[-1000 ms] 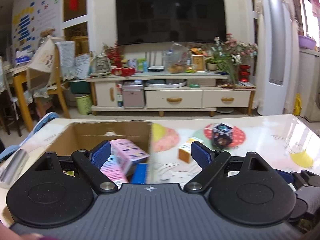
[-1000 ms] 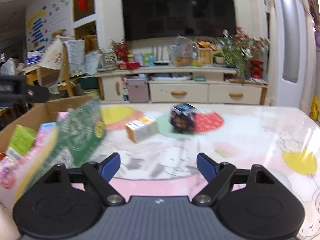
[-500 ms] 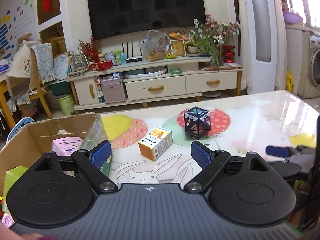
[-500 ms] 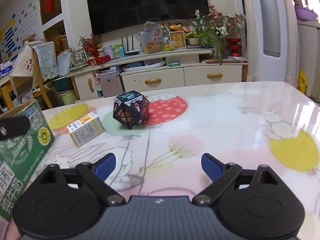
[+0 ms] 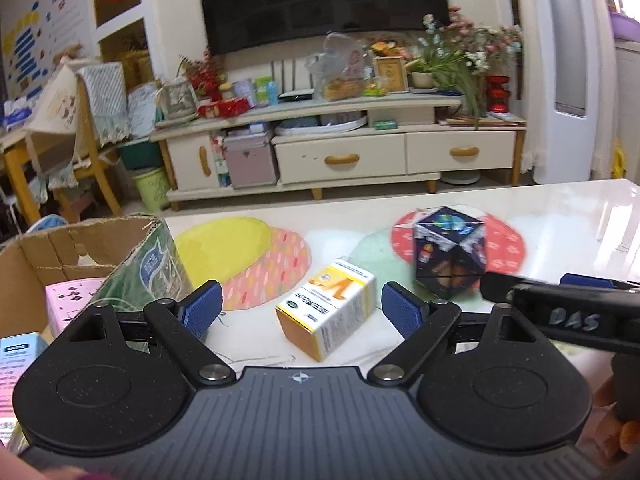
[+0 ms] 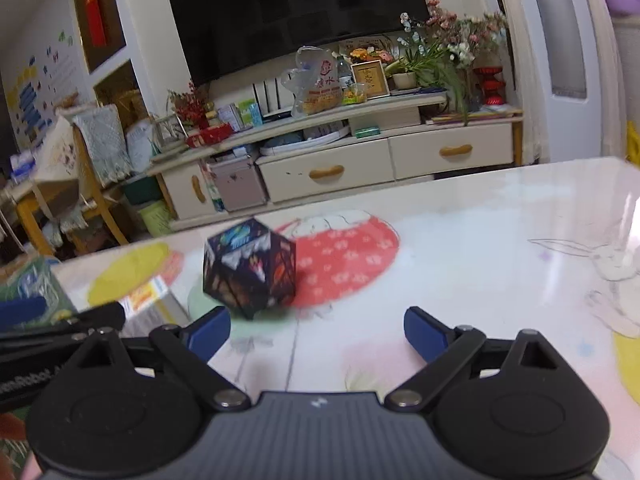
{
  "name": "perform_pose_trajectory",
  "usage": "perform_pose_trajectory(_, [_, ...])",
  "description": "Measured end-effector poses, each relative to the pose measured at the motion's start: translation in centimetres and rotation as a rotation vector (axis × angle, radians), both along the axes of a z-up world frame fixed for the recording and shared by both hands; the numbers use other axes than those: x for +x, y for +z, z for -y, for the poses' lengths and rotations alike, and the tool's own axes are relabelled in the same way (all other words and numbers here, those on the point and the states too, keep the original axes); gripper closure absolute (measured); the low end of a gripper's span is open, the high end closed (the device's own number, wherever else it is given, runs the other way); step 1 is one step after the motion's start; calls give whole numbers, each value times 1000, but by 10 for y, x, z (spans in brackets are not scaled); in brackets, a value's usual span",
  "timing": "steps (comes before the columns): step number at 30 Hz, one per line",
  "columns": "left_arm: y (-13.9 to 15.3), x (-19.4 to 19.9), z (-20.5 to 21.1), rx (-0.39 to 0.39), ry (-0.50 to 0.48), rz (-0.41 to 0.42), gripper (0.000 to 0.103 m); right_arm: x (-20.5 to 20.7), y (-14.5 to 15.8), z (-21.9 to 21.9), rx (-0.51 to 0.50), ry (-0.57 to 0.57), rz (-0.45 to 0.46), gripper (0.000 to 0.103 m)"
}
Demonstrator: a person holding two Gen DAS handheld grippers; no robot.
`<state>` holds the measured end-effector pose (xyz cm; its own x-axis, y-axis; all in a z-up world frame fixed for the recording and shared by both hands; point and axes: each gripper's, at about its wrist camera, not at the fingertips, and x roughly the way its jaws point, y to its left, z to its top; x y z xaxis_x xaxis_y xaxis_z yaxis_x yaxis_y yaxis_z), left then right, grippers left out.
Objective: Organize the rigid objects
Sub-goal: 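Grasp the yellow-and-white medicine box with the left gripper while the right gripper grasps the dark polyhedron cube, then lift the medicine box and polyhedron cube and carry them to the cardboard box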
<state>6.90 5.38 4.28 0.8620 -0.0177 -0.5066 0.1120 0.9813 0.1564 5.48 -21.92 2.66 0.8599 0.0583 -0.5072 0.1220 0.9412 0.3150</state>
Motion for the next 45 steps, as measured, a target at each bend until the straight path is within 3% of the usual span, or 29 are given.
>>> perform_pose_trajectory(7, [-13, 31, 10, 0, 14, -42, 0, 19, 2, 3, 78, 90, 59, 2])
perform_pose_trajectory(17, [-27, 46, 16, 2, 3, -66, 1, 44, 4, -13, 30, 106, 41, 1])
perform_pose_trajectory(20, [-29, 49, 19, 3, 5, -79, 11, 50, 2, -12, 43, 98, 26, 1])
perform_pose_trajectory(23, [-31, 51, 20, -7, 13, -97, 32, 54, 0, -14, 42, 109, -3, 7])
perform_pose_trajectory(27, [-28, 53, 18, -37, 30, -103, 39, 55, 0, -17, 40, 138, -8, 20])
perform_pose_trajectory(29, [-27, 52, 18, -45, 39, -100, 43, 54, 2, -20, 28, 152, 1, 33])
perform_pose_trajectory(36, [-26, 41, 18, -53, 66, -94, 61, 49, 4, -16, 19, 108, 12, 34])
perform_pose_trajectory(45, [-26, 16, 13, -53, 72, -98, 62, 30, 9, -30, -97, 115, 10, 35])
